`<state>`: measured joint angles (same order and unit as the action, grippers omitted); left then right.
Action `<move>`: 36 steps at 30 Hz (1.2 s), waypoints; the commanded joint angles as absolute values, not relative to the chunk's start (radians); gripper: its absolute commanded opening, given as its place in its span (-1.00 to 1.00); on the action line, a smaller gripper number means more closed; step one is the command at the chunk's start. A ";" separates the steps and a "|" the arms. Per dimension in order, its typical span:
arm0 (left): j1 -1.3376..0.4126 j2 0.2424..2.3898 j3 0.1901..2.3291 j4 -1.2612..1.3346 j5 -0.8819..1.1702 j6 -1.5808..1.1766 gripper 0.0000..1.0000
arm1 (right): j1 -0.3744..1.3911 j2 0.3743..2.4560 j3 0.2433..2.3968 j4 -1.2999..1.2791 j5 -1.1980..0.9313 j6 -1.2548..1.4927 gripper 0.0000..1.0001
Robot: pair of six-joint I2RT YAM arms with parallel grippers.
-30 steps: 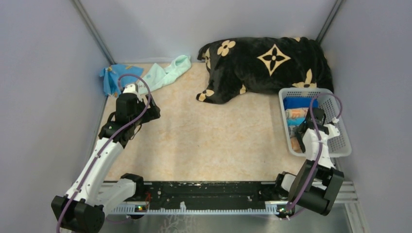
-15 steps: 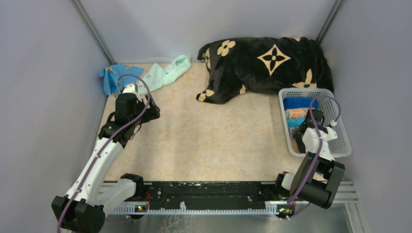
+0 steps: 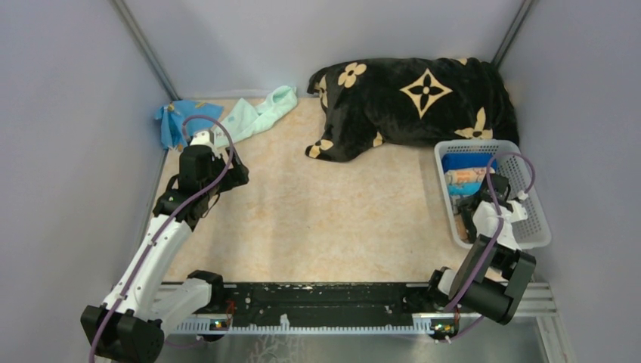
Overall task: Roll the towels
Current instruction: Place the towel in the bin.
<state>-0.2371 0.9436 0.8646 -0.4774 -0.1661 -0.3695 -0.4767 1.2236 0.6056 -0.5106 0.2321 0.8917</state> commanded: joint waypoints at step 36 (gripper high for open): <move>-0.196 0.980 0.866 -0.434 -0.103 -0.387 0.78 | -0.490 0.860 0.807 -0.595 0.135 0.576 0.80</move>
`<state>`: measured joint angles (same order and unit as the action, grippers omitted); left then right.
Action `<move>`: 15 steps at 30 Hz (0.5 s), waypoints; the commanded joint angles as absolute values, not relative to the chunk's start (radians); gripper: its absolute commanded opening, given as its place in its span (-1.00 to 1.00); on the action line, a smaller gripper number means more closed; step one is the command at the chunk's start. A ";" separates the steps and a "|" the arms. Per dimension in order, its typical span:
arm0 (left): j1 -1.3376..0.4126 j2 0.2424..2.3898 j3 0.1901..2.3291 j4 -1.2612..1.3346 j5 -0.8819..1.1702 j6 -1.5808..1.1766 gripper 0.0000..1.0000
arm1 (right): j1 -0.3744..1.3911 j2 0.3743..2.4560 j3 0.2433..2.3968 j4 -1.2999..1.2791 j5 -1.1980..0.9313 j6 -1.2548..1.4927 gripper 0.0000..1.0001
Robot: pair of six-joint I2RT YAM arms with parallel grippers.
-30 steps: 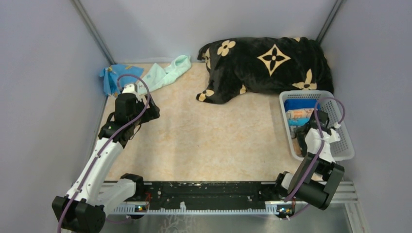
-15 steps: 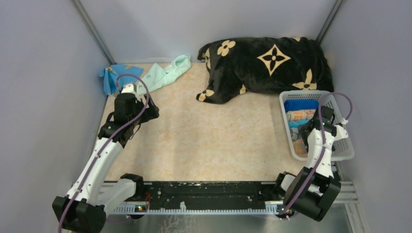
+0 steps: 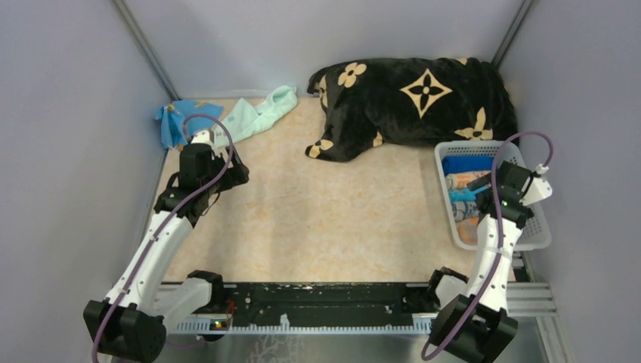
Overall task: Roll the towels
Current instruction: Place the towel in the bin, then move the towel to the center of the board.
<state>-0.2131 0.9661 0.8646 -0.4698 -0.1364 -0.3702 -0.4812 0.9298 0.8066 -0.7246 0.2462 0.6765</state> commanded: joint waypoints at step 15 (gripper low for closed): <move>-0.082 1.387 1.088 -0.327 -0.036 -0.578 0.80 | 0.075 0.875 0.764 -0.149 -0.257 0.436 0.82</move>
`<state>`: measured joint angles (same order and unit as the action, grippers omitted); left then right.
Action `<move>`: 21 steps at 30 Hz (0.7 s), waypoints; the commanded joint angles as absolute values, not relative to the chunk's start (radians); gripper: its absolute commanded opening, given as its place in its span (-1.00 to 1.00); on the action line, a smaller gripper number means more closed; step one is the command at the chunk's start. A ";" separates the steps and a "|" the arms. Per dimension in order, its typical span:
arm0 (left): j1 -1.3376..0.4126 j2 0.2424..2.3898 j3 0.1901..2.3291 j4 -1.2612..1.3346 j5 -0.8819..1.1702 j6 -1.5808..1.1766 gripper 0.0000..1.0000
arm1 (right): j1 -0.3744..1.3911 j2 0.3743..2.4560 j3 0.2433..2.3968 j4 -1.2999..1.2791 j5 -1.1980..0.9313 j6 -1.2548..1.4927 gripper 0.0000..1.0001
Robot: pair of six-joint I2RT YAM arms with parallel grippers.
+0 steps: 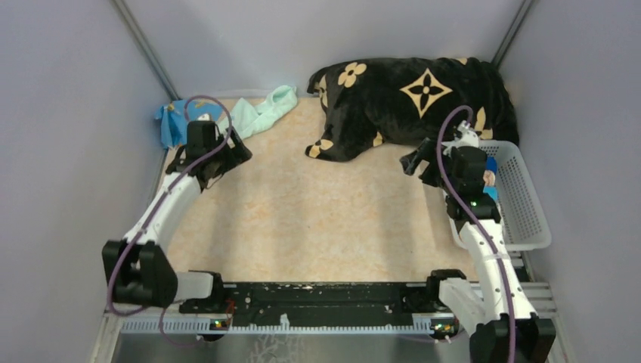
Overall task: Roll the towels
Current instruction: Move the towel to the center of the board.
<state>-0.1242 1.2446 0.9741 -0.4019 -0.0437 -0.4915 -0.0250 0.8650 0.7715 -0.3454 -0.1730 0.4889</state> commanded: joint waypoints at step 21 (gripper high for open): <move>0.066 2.418 2.014 -0.355 0.125 -0.367 0.58 | 0.432 1.153 0.713 0.026 -0.352 0.274 0.82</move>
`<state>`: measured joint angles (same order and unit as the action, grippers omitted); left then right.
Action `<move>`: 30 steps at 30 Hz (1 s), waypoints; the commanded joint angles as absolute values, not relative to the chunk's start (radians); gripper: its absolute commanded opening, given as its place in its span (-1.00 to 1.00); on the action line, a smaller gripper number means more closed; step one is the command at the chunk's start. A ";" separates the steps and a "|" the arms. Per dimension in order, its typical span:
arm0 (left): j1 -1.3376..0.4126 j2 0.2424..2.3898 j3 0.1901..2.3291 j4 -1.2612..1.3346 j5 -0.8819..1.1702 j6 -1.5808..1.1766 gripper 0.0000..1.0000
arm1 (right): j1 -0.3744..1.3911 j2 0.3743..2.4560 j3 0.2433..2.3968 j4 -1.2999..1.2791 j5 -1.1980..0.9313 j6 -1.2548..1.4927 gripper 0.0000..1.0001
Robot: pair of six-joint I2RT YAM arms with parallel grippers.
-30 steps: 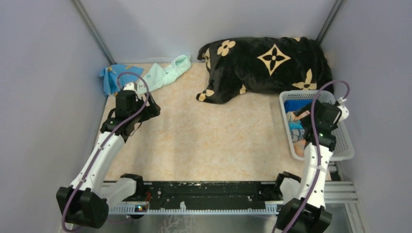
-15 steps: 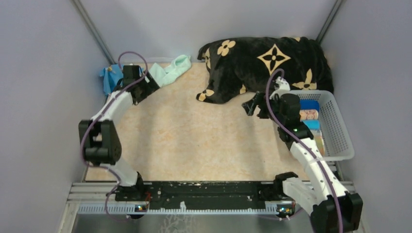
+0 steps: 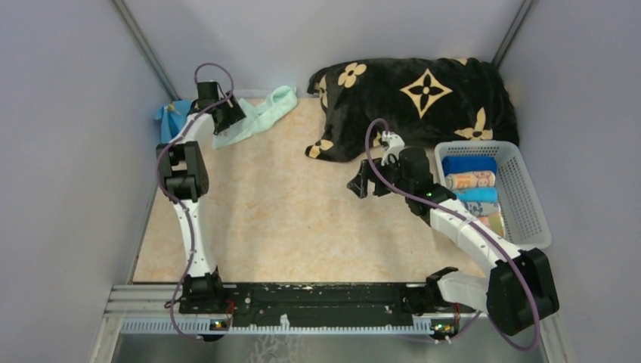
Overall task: Roll the towels
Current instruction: Move the towel to the center of the board.
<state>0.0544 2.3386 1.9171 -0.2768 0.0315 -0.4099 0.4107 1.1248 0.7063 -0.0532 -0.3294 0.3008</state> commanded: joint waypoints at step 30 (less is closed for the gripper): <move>-0.622 1.418 0.764 -0.206 0.177 -0.919 0.65 | 0.624 1.177 0.643 -0.040 -0.180 0.334 0.78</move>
<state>-0.6319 1.5505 0.7528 -0.1165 0.3149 -0.9581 0.5774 1.1709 0.6327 -0.0521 -0.2279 0.3088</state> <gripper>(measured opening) 0.814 0.902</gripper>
